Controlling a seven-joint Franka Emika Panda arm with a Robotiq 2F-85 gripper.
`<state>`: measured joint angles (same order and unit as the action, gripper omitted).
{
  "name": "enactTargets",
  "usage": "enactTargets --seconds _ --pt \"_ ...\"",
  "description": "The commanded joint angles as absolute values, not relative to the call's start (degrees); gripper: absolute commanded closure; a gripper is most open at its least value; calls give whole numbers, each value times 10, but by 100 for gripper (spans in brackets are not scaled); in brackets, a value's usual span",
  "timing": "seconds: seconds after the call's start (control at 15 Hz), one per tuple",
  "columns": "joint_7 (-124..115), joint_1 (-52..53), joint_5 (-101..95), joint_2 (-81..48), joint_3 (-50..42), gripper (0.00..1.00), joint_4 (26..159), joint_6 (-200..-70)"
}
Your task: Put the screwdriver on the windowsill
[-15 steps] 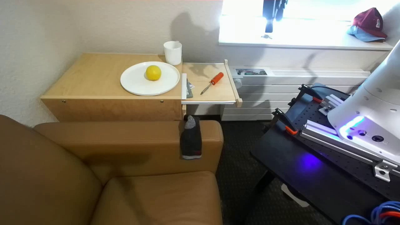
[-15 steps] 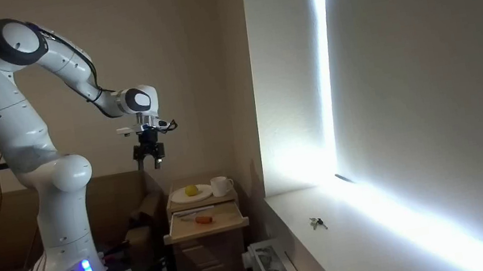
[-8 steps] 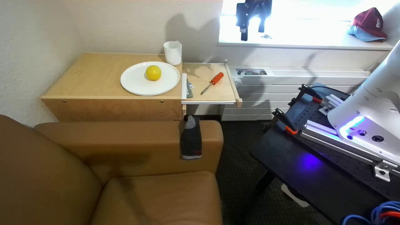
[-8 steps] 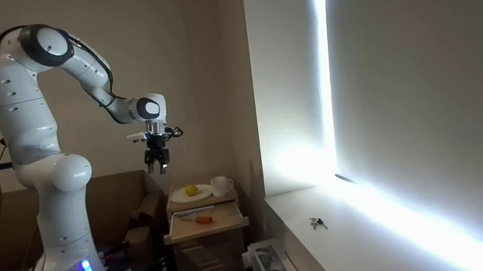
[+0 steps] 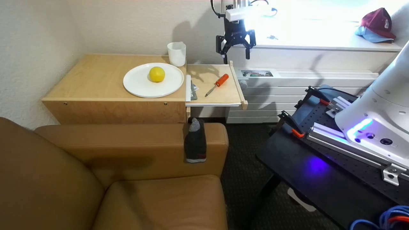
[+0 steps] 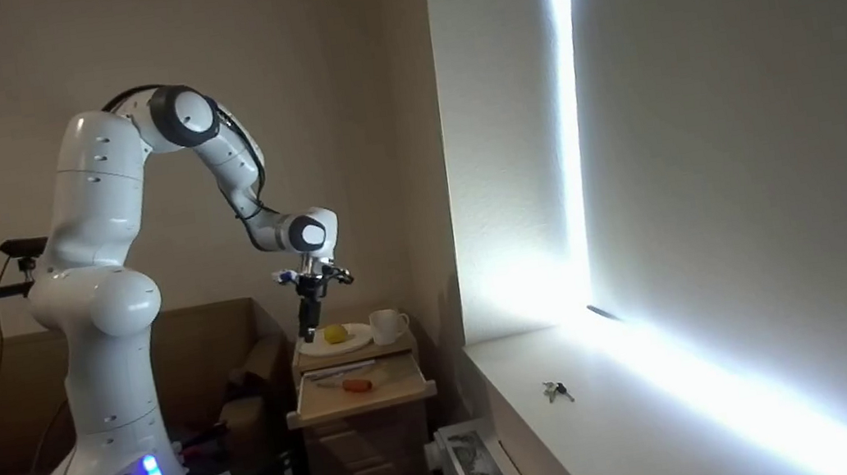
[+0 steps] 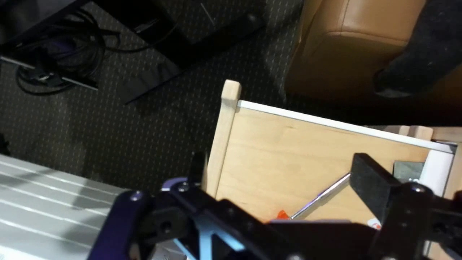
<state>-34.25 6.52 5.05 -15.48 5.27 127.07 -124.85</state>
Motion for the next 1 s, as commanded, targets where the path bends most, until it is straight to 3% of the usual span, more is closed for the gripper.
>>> enactTargets --seconds 0.0,0.4,0.93 --pt "-339 75 57 -170 39 0 1261 -1247" --pt "-414 75 112 -207 33 0 1240 -1276" --pt "-572 87 99 -245 -34 0 1284 -1471"
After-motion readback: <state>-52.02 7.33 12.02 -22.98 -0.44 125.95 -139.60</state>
